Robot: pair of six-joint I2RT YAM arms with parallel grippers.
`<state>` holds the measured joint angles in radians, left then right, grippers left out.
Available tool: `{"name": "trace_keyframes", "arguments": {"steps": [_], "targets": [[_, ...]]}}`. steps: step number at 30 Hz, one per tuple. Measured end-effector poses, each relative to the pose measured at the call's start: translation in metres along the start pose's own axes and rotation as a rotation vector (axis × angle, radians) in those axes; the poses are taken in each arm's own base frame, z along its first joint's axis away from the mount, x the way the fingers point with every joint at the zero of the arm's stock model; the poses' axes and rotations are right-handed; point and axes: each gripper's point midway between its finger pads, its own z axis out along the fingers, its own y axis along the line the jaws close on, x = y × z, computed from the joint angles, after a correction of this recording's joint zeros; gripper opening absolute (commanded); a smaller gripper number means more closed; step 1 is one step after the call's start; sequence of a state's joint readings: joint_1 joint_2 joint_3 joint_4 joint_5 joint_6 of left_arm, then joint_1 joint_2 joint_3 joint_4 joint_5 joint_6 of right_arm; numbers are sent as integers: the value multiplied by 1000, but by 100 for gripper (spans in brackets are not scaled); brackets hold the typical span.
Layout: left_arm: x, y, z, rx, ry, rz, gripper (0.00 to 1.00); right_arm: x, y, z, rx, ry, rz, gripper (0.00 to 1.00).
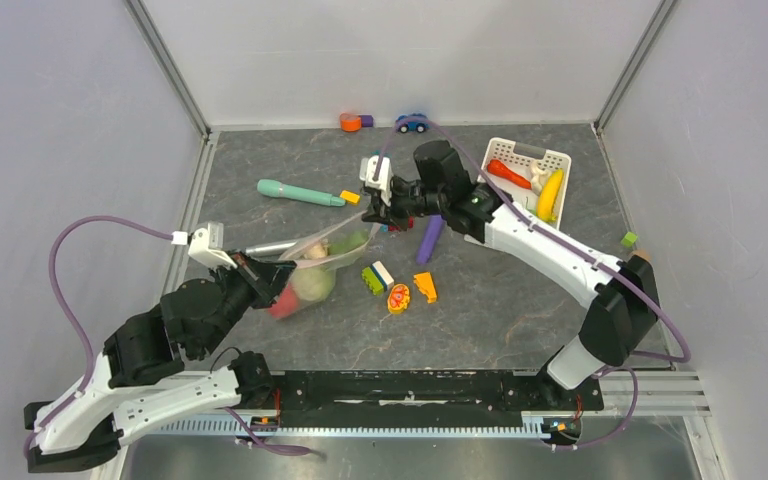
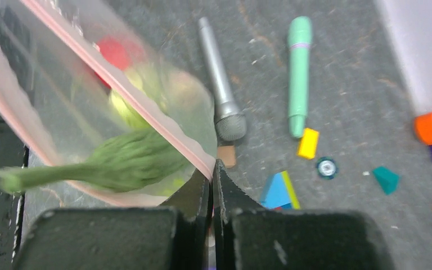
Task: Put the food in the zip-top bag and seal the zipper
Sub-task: Adjust the zipper food storage bag at the center of the board.
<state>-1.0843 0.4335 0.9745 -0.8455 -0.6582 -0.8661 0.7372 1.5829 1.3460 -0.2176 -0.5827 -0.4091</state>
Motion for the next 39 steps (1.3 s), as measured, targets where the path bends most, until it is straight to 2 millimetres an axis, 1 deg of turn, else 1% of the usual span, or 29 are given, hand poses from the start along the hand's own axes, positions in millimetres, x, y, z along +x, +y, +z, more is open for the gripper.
{"name": "trace_keyframes", "arguments": {"steps": [2, 5, 8, 9, 10, 12, 14, 16, 18, 19, 20, 22, 23, 24, 26, 27, 35, 39], "targets": [[-2, 0, 1, -5, -11, -2, 4, -22, -10, -8, 24, 9, 0, 0], [-6, -3, 4, -6, -31, -4, 5, -70, -28, -24, 95, -6, -36, 0], [-9, -7, 10, -22, -41, 27, 5, -110, -32, -40, 174, -15, -76, 0], [-10, -10, 13, -28, -42, 41, 5, -121, -32, -45, 207, -8, -85, 0], [-10, -12, 16, -34, -41, 59, 6, -128, -33, -50, 236, -1, -90, 0], [-10, -17, 23, -46, -42, 92, 7, -136, -38, -61, 308, 30, -95, 0], [-10, -21, 30, -55, -44, 120, 8, -135, -45, -70, 377, 64, -92, 0], [-7, -26, 38, -64, -41, 145, 10, -121, -55, -78, 453, 126, -81, 0], [-4, -28, 45, -77, -35, 166, 15, -96, -60, -80, 502, 203, -68, 0], [-1, -27, 48, -87, -29, 178, 20, -84, -59, -80, 509, 236, -63, 0], [0, -27, 49, -93, -26, 187, 28, -69, -58, -79, 512, 278, -56, 0], [3, -25, 53, -111, -21, 209, 63, -44, -55, -74, 504, 339, -45, 0], [4, -25, 55, -118, -19, 219, 85, -35, -53, -72, 499, 357, -42, 0], [5, -25, 56, -122, -18, 222, 99, -26, -51, -69, 491, 373, -37, 0], [6, -25, 58, -124, -15, 236, 100, -20, -48, -66, 478, 381, -31, 0], [7, -26, 59, -122, -13, 236, 100, -20, -46, -64, 468, 373, -27, 0], [14, -38, 63, -76, 24, 270, 100, -36, -39, -61, 431, 298, -9, 0], [13, -39, 69, -95, 16, 300, 100, -40, -34, -58, 399, 273, 2, 0]]}}
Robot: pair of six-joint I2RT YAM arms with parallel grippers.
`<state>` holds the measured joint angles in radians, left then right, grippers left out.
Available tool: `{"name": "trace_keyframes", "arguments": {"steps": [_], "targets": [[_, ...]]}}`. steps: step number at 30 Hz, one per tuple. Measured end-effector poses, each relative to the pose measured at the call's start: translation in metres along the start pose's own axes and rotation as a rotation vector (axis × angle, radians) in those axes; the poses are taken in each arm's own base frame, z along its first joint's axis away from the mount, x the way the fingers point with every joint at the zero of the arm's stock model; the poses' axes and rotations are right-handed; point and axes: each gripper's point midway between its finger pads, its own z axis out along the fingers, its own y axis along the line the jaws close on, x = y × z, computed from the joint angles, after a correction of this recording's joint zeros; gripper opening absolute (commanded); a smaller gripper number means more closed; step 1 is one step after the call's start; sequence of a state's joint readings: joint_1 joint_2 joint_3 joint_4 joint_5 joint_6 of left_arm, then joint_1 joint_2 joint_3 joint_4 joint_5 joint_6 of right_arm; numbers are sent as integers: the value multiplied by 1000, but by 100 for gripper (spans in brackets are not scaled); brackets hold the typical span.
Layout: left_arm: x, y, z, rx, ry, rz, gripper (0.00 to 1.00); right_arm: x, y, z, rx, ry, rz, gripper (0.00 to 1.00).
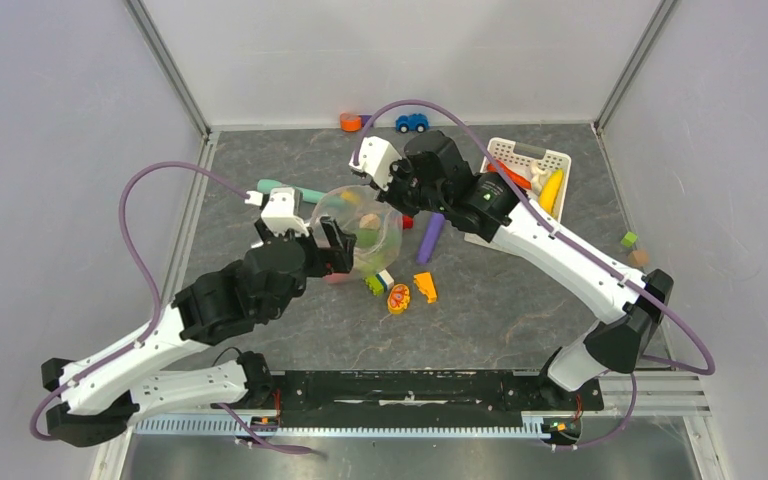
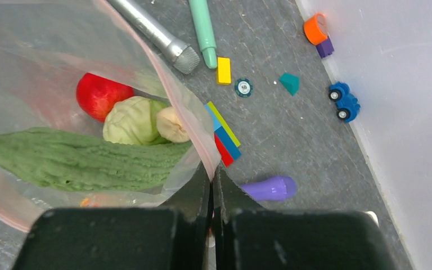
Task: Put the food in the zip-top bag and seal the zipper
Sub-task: Adjust the zipper food storage bag at the center of the board.
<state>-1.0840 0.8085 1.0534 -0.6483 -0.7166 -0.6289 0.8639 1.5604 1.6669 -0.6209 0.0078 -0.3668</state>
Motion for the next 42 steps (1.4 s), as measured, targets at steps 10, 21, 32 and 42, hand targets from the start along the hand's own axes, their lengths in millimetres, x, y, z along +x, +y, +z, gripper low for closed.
{"name": "trace_keyframes", "arguments": {"steps": [10, 21, 32, 42], "targets": [[-4, 7, 16, -119, -28, 52, 99, -5, 5, -4, -30, -25, 6, 0], [-9, 58, 6, -359, -92, 116, 84, -12, 13, -19, -72, -71, 2, 0], [7, 83, 9, -427, -71, 116, 74, -15, 18, -33, -97, -106, -5, 0], [11, 63, 5, -273, -17, 53, 96, -14, 18, -32, -96, -102, -2, 0]]}}
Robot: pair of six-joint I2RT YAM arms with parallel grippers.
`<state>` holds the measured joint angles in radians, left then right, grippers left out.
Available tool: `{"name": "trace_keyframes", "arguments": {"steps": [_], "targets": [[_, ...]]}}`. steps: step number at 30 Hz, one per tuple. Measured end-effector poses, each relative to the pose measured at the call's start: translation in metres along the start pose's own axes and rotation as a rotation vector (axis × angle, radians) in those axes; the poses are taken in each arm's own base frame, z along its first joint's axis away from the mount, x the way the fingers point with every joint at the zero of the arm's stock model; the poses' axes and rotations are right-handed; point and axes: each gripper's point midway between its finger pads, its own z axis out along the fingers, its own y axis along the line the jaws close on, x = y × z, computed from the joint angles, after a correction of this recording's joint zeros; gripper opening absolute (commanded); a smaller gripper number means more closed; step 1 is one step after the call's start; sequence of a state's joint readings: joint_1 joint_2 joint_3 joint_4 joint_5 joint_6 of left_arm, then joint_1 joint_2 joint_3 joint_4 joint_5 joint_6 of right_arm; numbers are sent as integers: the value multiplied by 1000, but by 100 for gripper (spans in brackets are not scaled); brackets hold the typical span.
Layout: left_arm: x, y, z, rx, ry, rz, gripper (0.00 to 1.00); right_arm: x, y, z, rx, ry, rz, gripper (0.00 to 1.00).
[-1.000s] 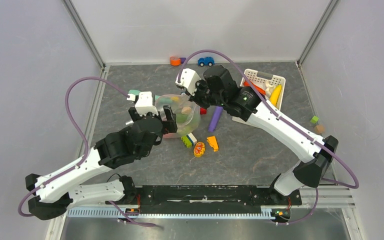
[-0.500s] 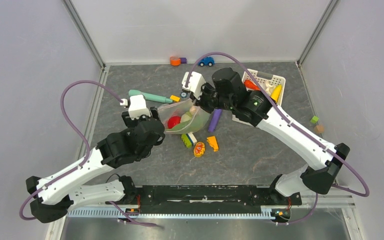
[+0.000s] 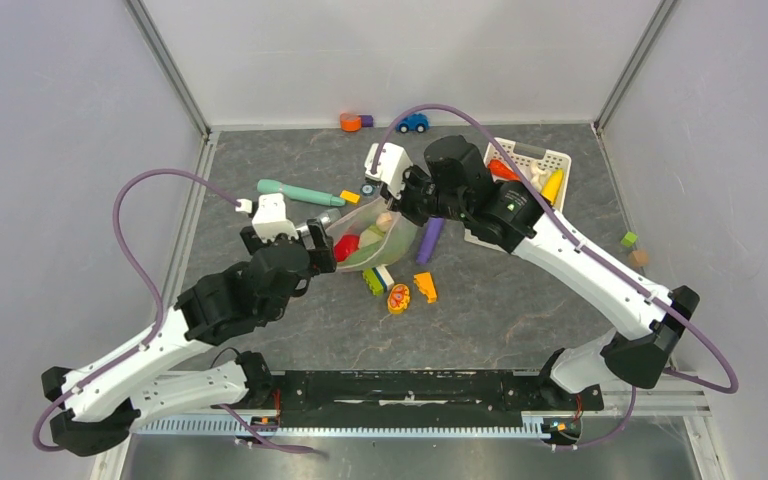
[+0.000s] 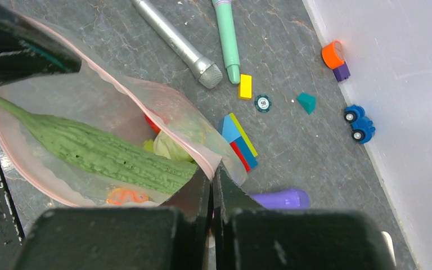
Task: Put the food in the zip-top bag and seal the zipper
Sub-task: Adjust the zipper food storage bag at the center of the board.
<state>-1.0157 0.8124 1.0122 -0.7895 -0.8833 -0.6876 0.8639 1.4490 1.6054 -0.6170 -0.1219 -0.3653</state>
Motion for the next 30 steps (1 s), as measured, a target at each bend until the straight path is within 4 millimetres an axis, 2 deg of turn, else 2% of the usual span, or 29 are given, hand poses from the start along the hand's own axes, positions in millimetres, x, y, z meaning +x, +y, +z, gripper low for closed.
{"name": "trace_keyframes", "arguments": {"steps": [2, 7, 9, 13, 23, 26, 30], "targets": [[-2, -12, -4, 71, 13, -22, 99, 1, 0, 1, 0, 0, 2, 0], [-4, -38, -9, 198, 34, -42, 100, 10, 4, 7, -6, 13, 7, 0], [0, -47, -9, 237, 54, -29, 97, 14, 5, 9, -8, 20, 8, 0], [11, -61, -7, 279, 113, 33, 100, 19, 6, 10, -5, 32, 14, 0], [53, -62, -30, 442, 255, 98, 99, 17, 4, -3, 22, 16, 20, 0], [60, -63, -28, 438, 280, 114, 91, 18, 4, -2, 22, 19, 22, 0], [72, -60, -19, 389, 315, 155, 90, 21, 5, -2, 21, 24, 22, 0]]}}
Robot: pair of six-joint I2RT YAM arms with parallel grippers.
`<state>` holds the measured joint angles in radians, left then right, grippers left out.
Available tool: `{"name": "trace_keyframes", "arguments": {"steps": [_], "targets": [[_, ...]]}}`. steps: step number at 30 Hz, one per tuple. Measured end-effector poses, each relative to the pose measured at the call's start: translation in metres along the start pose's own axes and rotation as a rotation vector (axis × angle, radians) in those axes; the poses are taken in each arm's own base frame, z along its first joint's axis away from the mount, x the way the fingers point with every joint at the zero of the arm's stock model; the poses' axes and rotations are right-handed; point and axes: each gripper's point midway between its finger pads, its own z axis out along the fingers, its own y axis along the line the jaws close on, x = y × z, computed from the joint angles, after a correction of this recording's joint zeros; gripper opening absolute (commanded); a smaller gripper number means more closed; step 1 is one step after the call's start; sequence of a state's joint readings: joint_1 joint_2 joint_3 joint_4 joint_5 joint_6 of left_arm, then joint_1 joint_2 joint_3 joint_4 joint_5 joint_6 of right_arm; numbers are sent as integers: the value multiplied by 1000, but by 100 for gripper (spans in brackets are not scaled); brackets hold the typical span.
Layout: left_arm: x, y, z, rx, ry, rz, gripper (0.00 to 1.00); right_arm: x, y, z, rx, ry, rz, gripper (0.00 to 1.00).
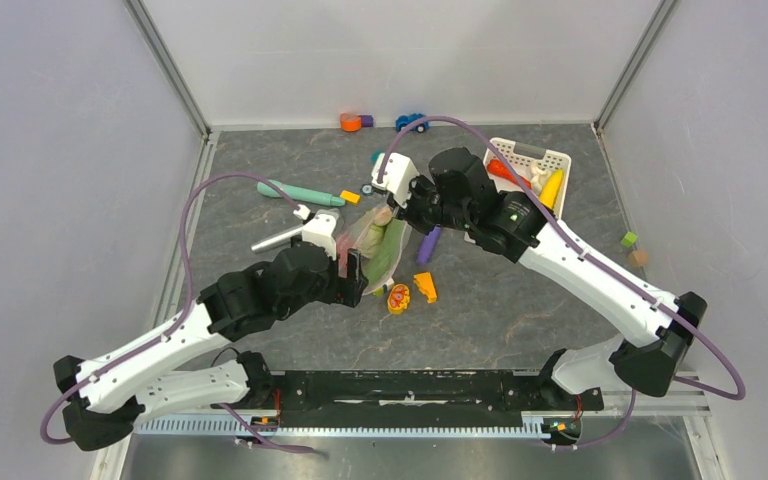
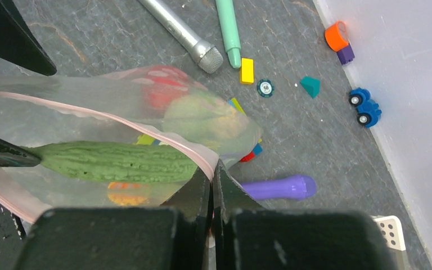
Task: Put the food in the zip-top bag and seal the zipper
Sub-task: Adjust the zipper food storage bag at the center of the board.
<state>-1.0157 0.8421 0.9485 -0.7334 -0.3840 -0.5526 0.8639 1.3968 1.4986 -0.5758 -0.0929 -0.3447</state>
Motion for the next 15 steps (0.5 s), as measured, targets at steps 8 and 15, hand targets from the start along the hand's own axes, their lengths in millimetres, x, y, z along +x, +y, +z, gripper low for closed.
{"name": "trace_keyframes", "arguments": {"steps": [8, 15], "targets": [[12, 13, 5, -75, 47, 18, 77, 7, -1, -2, 19, 16, 1, 0], [16, 24, -1, -106, 32, -17, 70, 10, -5, -5, 46, 24, 1, 0]]}}
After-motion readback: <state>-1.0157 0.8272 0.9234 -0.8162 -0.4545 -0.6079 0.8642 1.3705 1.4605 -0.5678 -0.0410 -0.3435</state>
